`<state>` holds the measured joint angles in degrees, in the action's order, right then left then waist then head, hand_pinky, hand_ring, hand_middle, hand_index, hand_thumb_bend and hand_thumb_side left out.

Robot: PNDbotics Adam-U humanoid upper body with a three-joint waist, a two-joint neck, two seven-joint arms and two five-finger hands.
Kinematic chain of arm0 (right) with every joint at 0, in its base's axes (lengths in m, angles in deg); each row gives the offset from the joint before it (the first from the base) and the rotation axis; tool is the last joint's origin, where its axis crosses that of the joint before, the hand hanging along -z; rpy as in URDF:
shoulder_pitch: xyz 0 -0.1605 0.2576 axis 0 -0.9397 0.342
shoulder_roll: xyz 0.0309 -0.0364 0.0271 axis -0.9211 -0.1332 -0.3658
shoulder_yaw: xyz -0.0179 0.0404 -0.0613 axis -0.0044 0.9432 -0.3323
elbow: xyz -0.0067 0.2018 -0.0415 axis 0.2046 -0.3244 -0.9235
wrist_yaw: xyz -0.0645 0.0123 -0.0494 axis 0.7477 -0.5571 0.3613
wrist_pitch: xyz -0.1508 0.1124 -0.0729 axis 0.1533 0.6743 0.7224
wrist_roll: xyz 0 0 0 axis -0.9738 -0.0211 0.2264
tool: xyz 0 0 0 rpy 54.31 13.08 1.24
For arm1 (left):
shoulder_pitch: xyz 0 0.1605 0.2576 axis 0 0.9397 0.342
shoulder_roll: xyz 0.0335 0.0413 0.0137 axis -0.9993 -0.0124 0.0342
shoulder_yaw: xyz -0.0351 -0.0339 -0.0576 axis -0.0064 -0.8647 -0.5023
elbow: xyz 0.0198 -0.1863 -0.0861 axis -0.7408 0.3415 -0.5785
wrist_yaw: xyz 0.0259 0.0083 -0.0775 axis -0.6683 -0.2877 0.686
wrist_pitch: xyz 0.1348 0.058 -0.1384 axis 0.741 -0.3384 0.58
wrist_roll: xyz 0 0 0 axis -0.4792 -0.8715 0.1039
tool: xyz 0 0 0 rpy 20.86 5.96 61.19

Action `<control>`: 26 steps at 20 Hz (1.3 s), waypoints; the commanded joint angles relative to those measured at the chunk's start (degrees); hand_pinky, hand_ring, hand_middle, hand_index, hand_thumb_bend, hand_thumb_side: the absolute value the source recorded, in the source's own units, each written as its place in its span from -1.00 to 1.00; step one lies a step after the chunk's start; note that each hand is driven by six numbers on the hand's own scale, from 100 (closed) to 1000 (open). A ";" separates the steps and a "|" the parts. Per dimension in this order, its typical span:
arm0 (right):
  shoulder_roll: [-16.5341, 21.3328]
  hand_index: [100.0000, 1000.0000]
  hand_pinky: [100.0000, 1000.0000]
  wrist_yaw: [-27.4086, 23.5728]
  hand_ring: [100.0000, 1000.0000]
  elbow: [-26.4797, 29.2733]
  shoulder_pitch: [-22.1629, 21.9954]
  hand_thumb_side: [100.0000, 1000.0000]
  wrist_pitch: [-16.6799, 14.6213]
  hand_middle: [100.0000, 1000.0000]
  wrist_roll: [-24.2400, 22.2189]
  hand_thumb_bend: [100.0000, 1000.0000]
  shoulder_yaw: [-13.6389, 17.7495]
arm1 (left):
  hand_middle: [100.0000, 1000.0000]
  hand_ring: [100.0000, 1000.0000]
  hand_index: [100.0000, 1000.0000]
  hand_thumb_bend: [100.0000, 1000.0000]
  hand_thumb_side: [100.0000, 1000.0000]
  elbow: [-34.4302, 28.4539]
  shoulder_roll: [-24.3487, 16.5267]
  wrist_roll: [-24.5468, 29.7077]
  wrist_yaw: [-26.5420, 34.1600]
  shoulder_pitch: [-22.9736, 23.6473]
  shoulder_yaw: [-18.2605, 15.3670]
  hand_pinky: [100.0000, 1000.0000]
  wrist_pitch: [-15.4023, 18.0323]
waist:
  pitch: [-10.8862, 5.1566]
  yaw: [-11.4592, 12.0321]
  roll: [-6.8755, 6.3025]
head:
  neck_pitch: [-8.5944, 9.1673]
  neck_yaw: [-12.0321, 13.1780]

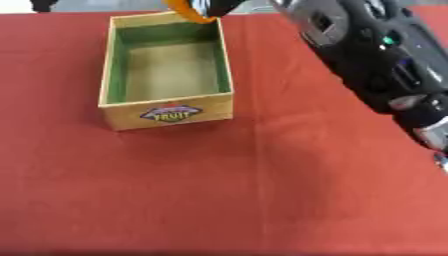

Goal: Pick up objects on the table and place them in the box.

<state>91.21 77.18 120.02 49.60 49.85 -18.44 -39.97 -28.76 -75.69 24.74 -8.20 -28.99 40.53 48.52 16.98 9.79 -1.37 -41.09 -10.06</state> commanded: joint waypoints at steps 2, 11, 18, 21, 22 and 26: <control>-5.42 0.01 0.37 3.19 0.21 -5.54 1.71 -0.73 -0.56 -0.39 1.31 -1.00 1.78 | 0.22 0.12 0.53 -1.00 0.74 -1.08 -0.24 0.37 0.33 -1.24 0.14 0.06 0.14 | -0.82 0.34 -0.35 | 1.00 -0.93; -11.40 0.12 0.38 10.62 0.28 -17.83 0.63 -0.74 -4.60 -0.27 3.66 -1.00 4.15 | 0.22 0.13 0.53 -1.00 0.74 -1.08 0.12 0.35 0.60 -1.63 0.17 0.06 0.25 | -0.19 1.18 -0.30 | 1.31 -1.48; -14.10 0.61 0.48 16.14 0.53 -26.27 1.21 -0.79 -9.58 0.18 4.26 -1.00 6.41 | 0.22 0.13 0.53 -1.00 0.74 -1.08 0.19 0.27 0.72 -1.49 0.14 0.06 0.20 | -0.10 1.49 -0.14 | 1.28 -1.64; -14.89 0.76 0.51 18.86 0.60 -28.74 1.55 -0.92 -10.95 0.34 4.23 -1.00 8.06 | 0.22 0.13 0.53 -1.00 0.74 -1.08 0.24 0.28 0.77 -1.41 0.16 0.06 0.18 | -0.11 1.58 -0.13 | 1.33 -1.77; -15.04 0.83 0.53 19.79 0.63 -29.39 1.63 -0.73 -11.18 0.40 4.15 -1.00 8.59 | 0.22 0.13 0.53 -1.00 0.74 -1.08 0.24 0.28 0.79 -1.38 0.15 0.06 0.17 | -0.12 1.61 -0.13 | 1.36 -1.78; -15.50 1.00 0.58 23.14 0.71 -30.73 1.89 -0.22 -12.54 0.51 3.51 -1.00 10.24 | 0.22 0.13 0.53 -1.00 0.74 -1.08 0.27 0.27 0.83 -1.35 0.14 0.06 0.16 | -0.16 1.56 -0.15 | 1.36 -1.75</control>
<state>75.80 98.91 89.19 49.73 37.88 -14.76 -30.55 -28.76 -74.91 24.98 -7.46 -29.83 40.62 48.75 17.98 11.29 -1.32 -40.18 -11.73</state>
